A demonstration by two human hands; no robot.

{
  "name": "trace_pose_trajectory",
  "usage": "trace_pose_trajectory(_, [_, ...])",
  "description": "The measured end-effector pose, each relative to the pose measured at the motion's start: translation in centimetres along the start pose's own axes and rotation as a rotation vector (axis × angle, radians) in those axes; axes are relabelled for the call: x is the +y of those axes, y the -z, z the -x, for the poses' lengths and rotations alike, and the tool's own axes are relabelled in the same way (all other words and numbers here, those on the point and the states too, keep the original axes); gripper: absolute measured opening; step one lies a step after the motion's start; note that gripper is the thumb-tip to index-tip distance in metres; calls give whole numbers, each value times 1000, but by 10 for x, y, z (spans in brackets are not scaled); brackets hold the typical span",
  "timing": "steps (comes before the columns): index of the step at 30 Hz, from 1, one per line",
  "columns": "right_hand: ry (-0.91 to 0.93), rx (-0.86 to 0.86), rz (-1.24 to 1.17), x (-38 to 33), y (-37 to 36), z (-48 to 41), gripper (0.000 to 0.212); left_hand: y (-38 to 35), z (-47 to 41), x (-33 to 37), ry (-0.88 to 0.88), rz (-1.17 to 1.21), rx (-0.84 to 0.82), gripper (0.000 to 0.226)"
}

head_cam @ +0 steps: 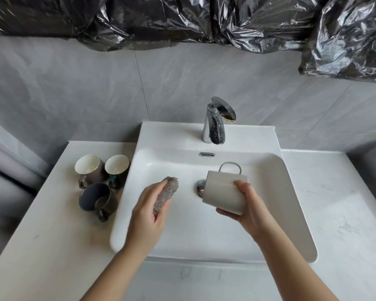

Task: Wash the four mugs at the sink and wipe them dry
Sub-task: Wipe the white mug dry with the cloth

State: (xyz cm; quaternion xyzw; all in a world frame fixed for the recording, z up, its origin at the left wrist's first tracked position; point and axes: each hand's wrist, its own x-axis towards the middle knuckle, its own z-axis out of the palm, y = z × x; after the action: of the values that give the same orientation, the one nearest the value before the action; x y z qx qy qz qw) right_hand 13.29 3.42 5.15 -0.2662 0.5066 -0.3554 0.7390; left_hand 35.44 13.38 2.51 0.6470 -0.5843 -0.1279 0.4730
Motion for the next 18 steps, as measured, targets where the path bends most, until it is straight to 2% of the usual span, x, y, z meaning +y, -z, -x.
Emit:
trace_pose_trajectory(4, [140, 5, 313, 5, -7, 10, 56, 35, 29, -13, 58, -155, 81, 41])
trace_pose_trajectory(9, [239, -23, 605, 9, -17, 12, 75, 68, 60, -34, 203, -252, 212, 42])
trace_pose_trajectory(15, [334, -74, 861, 15, -33, 13, 84, 76, 80, -76, 321, -364, 193, 51])
trace_pose_trajectory(18, [353, -108, 932, 20, -38, 13, 91, 72, 90, -103, 396, -362, 125, 54])
